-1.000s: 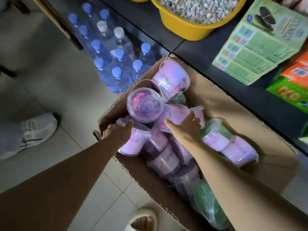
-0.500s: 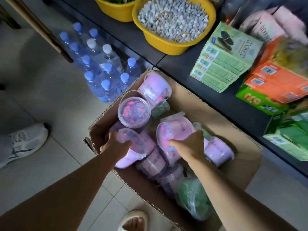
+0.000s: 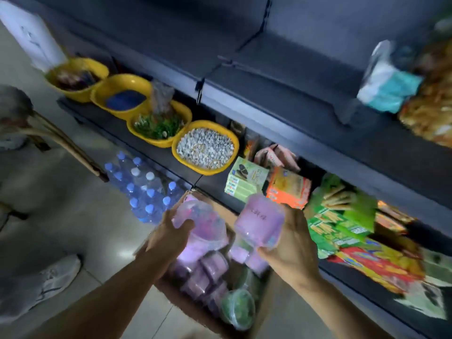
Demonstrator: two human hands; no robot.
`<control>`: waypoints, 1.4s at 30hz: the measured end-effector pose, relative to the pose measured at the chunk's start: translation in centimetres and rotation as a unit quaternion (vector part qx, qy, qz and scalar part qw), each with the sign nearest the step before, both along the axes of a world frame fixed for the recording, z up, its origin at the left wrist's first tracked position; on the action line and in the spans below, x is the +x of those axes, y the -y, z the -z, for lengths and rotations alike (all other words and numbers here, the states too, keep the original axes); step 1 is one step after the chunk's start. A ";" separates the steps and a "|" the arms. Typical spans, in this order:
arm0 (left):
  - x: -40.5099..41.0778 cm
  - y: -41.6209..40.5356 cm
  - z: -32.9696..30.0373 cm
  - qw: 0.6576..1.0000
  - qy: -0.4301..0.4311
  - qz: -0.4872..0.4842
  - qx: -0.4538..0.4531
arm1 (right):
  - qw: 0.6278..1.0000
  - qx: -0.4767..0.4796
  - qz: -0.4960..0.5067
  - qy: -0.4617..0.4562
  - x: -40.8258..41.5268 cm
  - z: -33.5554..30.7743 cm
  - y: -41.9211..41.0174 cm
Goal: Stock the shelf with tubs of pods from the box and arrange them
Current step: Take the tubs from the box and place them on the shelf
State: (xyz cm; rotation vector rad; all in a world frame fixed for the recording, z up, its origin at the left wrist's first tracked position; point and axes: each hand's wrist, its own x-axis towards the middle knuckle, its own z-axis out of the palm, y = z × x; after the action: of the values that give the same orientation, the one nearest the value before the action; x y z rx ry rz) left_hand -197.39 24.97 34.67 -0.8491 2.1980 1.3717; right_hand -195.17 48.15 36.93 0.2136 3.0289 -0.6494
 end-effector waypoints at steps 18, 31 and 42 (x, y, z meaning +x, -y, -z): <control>-7.0 -1.9 -46.9 0.946 -0.291 0.081 0.121 | 0.925 0.143 -0.017 -0.352 -0.1 -47.1 -3.3; -13.4 -10.3 -62.3 0.908 -0.359 0.145 0.162 | 0.894 0.217 0.050 -0.389 -4.5 -61.0 -11.1; -25.9 -17.7 -62.2 0.937 -0.321 0.069 0.119 | 0.908 0.255 -0.030 -0.330 -17.4 -61.9 -19.1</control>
State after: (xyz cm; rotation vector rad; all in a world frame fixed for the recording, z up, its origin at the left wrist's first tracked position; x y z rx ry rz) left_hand -223.34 42.68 96.83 -0.1523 2.3958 1.9947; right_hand -212.59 67.27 98.83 -0.1240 3.7813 0.1476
